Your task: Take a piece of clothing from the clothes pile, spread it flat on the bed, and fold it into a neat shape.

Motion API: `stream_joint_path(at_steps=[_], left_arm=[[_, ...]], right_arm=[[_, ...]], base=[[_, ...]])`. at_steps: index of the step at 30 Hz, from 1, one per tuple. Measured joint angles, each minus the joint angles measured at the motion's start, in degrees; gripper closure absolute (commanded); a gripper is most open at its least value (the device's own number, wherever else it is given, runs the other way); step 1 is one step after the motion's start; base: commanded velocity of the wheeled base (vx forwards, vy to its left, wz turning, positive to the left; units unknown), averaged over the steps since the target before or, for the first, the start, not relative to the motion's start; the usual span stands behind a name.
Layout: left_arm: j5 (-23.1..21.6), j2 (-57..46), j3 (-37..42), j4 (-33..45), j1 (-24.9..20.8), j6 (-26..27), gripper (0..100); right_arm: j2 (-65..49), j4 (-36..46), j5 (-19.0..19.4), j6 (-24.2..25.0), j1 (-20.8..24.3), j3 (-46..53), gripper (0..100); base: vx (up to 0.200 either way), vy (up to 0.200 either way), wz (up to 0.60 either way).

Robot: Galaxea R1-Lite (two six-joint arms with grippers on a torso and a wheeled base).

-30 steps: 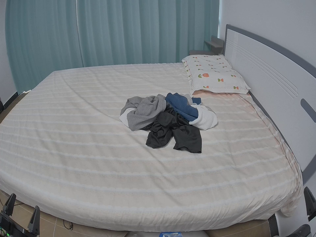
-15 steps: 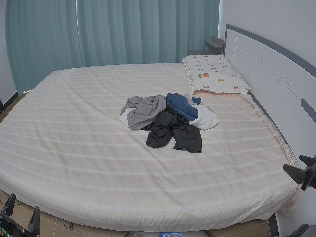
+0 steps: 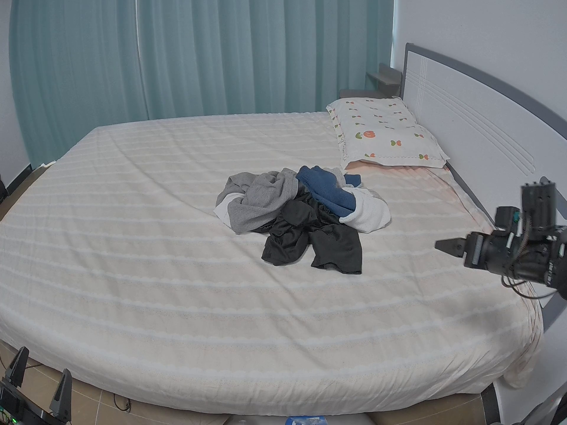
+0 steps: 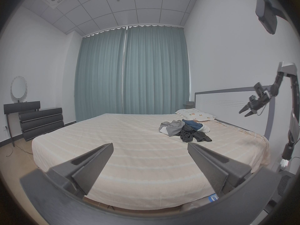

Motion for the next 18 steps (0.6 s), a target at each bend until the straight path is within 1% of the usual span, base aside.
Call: stream_joint_path(at_steps=[4, 10, 15, 18], left_arm=[[0.00, 0.00, 0.00, 0.00, 0.00, 0.01, 0], [0.00, 0.00, 0.00, 0.00, 0.00, 0.00, 0], [0.00, 0.00, 0.00, 0.00, 0.00, 0.00, 0], [0.00, 0.00, 0.00, 0.00, 0.00, 0.00, 0]], right_arm=[[12.52, -2.02, -3.34, 4.40, 2.32, -10.08, 0], [28.59, -4.38, -7.17, 9.39, 5.16, -25.33, 0], [40.69, -5.72, -9.41, 14.79, 7.18, -36.82, 0], [46.62, -6.24, -10.29, 17.43, 7.97, -41.45, 0]], base=[[0.000, 0.000, 0.00], [0.000, 0.000, 0.00], [0.000, 0.000, 0.00], [0.000, 0.000, 0.00]])
